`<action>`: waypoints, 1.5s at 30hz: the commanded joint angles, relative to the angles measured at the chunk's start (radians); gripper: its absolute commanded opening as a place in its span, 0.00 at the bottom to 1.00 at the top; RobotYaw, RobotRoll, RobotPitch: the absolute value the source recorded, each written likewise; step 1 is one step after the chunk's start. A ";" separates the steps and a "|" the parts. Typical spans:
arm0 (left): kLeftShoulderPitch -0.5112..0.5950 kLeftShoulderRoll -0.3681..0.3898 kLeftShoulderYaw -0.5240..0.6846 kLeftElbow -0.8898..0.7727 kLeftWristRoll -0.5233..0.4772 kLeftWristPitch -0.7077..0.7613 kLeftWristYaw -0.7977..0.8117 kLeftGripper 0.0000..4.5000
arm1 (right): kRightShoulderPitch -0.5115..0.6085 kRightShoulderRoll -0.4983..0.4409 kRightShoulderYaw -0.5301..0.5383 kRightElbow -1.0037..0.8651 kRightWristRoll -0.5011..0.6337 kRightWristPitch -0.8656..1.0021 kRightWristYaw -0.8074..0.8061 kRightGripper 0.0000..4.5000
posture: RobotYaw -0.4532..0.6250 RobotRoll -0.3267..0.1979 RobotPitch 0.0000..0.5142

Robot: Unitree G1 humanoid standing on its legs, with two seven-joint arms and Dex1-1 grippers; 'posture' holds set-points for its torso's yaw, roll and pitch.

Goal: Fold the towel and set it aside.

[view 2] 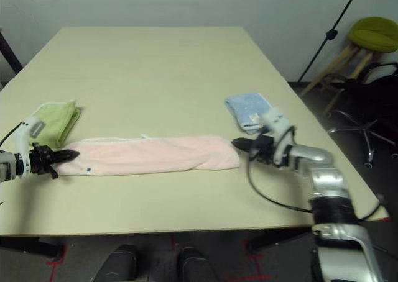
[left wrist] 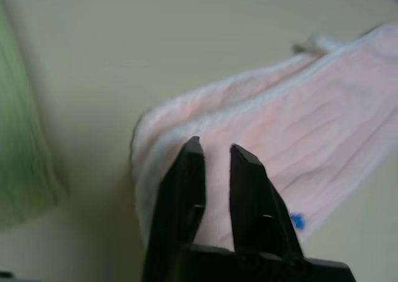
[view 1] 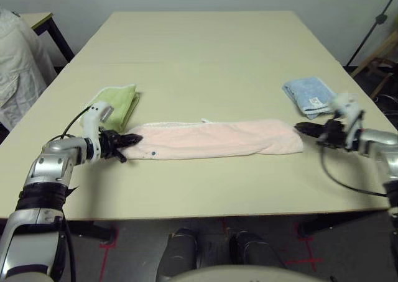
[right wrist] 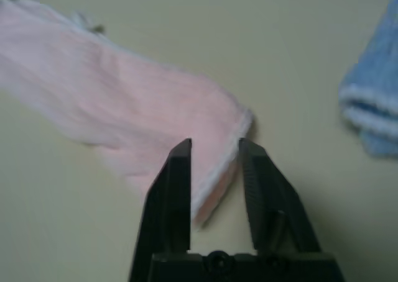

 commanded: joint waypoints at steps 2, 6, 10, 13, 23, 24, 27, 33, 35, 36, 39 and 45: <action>-0.008 0.058 0.014 -0.102 -0.052 0.041 -0.073 0.56 | 0.133 -0.044 -0.114 -0.185 0.213 0.384 -0.019 0.68 | 0.52 0.62 0.21; 0.018 0.102 0.015 -0.165 -0.091 0.037 -0.155 0.86 | 0.163 0.025 -0.191 -0.261 0.295 0.558 -0.150 1.00 | 0.52 0.62 0.21; 0.039 0.125 0.027 -0.183 -0.093 -0.047 -0.211 0.99 | 0.112 0.152 -0.262 -0.290 0.331 0.685 -0.324 1.00 | 0.52 0.62 0.20; 0.054 0.133 0.039 -0.198 -0.111 -0.049 -0.228 0.99 | 0.098 0.209 -0.266 -0.297 0.313 0.693 -0.409 1.00 | 0.53 0.62 0.19; 0.109 0.091 0.074 -0.266 -0.172 -0.083 -0.233 0.99 | -0.026 0.439 -0.268 -0.188 0.231 0.618 -0.694 1.00 | 0.54 0.62 0.18; 0.112 0.092 0.075 -0.268 -0.171 -0.085 -0.231 0.99 | -0.036 0.455 -0.279 -0.181 0.233 0.616 -0.715 1.00 | 0.55 0.62 0.18; 0.125 0.098 0.074 -0.265 -0.164 -0.102 -0.236 0.99 | -0.059 0.501 -0.305 -0.173 0.238 0.611 -0.771 1.00 | 0.55 0.62 0.19; 0.133 0.076 0.068 -0.237 -0.146 -0.216 -0.261 1.00 | -0.054 0.564 -0.347 -0.192 0.252 0.593 -0.841 0.64 | 0.54 0.62 0.19; 0.127 0.066 0.070 -0.221 -0.156 -0.226 -0.272 1.00 | -0.036 0.581 -0.359 -0.215 0.252 0.574 -0.861 0.47 | 0.54 0.62 0.19; 0.126 0.064 0.068 -0.218 -0.157 -0.228 -0.274 1.00 | -0.031 0.585 -0.364 -0.223 0.254 0.568 -0.868 0.39 | 0.53 0.62 0.19; 0.125 0.061 0.058 -0.213 -0.157 -0.225 -0.283 1.00 | -0.005 0.590 -0.376 -0.255 0.252 0.505 -0.873 0.14 | 0.53 0.62 0.19; 0.103 0.047 0.037 -0.190 -0.146 -0.229 -0.282 1.00 | 0.063 0.616 -0.400 -0.320 0.233 0.288 -0.890 0.01 | 0.51 0.62 0.19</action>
